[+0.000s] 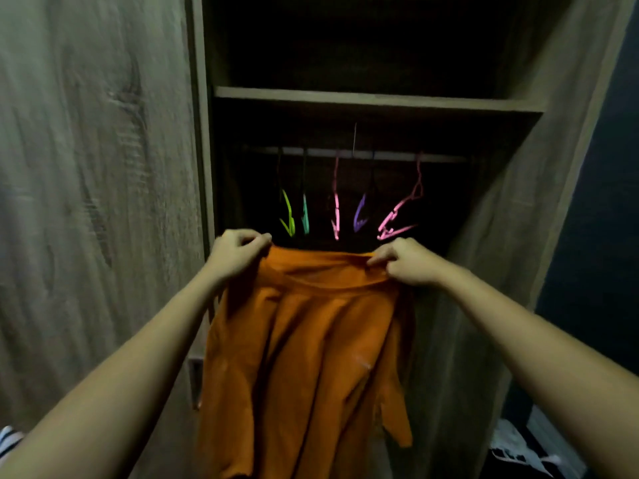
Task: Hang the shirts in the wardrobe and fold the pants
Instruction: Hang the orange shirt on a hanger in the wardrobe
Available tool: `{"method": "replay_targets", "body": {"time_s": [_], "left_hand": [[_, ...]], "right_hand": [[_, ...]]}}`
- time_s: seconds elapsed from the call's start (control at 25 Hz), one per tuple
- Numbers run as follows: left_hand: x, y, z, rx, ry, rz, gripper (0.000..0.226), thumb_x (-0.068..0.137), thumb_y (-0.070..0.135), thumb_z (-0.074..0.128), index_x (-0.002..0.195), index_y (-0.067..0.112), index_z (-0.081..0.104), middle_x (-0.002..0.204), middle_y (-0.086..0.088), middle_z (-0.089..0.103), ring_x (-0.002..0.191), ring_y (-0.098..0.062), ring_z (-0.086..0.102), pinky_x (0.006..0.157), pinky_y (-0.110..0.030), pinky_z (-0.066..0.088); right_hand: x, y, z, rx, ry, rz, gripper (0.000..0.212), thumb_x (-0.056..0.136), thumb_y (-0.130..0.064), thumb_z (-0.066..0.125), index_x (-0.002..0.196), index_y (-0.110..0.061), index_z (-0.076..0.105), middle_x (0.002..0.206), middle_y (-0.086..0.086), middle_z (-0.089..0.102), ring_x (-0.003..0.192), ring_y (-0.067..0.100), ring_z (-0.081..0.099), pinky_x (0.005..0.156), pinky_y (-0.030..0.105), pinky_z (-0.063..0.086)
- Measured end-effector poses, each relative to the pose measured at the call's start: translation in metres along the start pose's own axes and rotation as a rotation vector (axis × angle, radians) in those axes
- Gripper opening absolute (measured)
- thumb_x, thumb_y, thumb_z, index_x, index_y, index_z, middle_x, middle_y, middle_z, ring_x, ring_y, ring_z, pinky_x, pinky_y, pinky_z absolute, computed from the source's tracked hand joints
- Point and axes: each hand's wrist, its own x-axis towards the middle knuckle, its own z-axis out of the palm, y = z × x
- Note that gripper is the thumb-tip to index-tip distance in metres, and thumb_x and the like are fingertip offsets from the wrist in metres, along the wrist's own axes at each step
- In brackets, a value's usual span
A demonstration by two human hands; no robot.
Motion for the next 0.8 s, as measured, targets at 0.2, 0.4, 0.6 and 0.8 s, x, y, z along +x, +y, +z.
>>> {"method": "replay_targets", "body": {"time_s": [0.2,0.4,0.6,0.8], "left_hand": [[0.052,0.003,0.027,0.045,0.105,-0.127,0.038,0.096,0.038,0.046,0.122,0.012,0.058,0.107,-0.008,0.062,0.098,-0.022,0.06,0.082,-0.033,0.048],[0.145,0.007,0.049,-0.033,0.204,-0.338,0.042,0.096,0.036,0.045,0.12,0.004,0.057,0.116,-0.015,0.062,0.108,-0.03,0.058,0.095,-0.035,0.047],[0.208,-0.013,0.075,-0.305,0.133,-0.452,0.036,0.091,0.033,0.052,0.116,0.007,0.059,0.112,-0.013,0.064,0.105,-0.03,0.061,0.094,-0.042,0.05],[0.216,-0.002,0.088,-0.522,0.213,-0.385,0.013,0.086,-0.005,0.055,0.08,0.005,0.059,0.073,-0.006,0.058,0.071,-0.018,0.06,0.071,-0.029,0.053]], "right_hand": [[0.022,-0.036,0.002,-0.024,-0.055,-0.046,0.067,0.069,0.004,0.043,0.129,-0.024,0.056,0.129,-0.005,0.059,0.112,0.017,0.059,0.089,0.026,0.049],[0.027,-0.064,-0.001,-0.208,-0.197,-0.187,0.03,0.068,-0.005,0.053,0.062,-0.028,0.07,0.107,-0.015,0.06,0.1,0.014,0.06,0.083,0.035,0.052],[0.019,-0.077,-0.011,-0.781,-0.232,-0.187,0.026,0.079,-0.019,0.058,0.102,-0.008,0.065,0.114,0.012,0.059,0.103,0.035,0.06,0.071,0.033,0.045],[0.004,-0.046,-0.006,-0.922,-0.335,-0.096,0.029,0.092,-0.006,0.038,0.112,-0.001,0.059,0.12,0.017,0.057,0.11,0.033,0.057,0.085,0.04,0.05]]}}
